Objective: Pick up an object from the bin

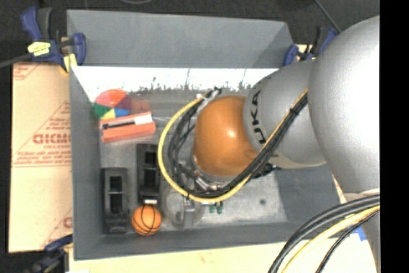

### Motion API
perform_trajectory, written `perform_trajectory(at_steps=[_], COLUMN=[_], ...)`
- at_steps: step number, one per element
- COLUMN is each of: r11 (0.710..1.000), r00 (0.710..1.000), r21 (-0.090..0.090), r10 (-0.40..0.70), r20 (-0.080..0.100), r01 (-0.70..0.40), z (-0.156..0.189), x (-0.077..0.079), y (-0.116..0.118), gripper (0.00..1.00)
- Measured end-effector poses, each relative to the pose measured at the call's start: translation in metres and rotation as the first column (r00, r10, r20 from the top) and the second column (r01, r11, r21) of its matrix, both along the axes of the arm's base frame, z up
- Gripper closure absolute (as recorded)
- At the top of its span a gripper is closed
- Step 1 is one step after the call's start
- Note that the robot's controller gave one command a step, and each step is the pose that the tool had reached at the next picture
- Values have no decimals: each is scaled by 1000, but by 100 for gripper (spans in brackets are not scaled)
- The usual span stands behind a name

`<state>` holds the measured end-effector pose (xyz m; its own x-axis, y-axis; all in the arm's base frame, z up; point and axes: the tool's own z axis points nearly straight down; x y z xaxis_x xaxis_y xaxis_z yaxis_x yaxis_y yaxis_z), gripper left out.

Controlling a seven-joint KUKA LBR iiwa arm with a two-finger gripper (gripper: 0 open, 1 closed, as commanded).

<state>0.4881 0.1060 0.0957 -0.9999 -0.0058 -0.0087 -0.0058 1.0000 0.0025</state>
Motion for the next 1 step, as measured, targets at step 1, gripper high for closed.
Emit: perform_trajectory(at_steps=[1], r11=[970], r00=[970], r21=[1], r10=[-243], r20=[-2], r01=[243], z=[8], x=[-2], y=[-12], gripper=[0])
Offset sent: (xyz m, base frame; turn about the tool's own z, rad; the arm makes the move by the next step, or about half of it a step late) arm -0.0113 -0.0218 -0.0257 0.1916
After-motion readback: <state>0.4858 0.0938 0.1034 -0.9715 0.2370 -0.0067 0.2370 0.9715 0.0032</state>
